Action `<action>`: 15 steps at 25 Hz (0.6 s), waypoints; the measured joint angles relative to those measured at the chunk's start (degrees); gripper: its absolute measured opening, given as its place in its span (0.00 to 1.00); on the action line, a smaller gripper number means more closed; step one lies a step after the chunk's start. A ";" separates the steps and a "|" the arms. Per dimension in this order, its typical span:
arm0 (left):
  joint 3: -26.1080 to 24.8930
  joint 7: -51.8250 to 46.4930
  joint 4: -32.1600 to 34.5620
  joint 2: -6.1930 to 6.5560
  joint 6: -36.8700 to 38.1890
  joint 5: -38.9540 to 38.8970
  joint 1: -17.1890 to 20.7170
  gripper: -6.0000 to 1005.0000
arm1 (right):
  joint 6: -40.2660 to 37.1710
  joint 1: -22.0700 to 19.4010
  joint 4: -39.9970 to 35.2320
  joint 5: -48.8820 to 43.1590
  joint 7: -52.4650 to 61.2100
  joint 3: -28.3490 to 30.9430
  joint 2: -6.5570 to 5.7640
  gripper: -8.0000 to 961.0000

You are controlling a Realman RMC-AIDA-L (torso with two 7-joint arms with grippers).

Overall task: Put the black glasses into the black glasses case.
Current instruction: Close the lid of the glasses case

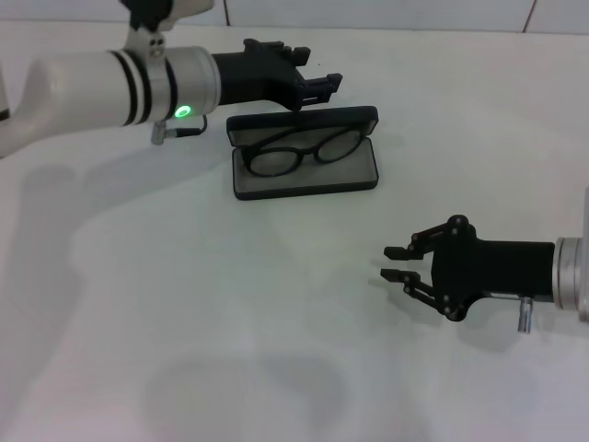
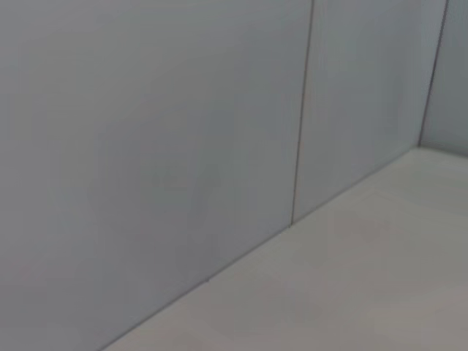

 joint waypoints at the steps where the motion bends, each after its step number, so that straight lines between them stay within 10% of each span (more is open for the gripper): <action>1: 0.00 -0.11 0.34 0.00 -0.95 0.74 -0.40 0.64 | 0.05 0.10 0.34 -0.01 -0.01 0.00 0.00 0.24; 15: -0.07 -0.18 5.48 0.02 -3.91 6.06 -0.27 0.64 | -3.30 -0.11 1.75 -0.03 1.19 4.40 -0.46 0.26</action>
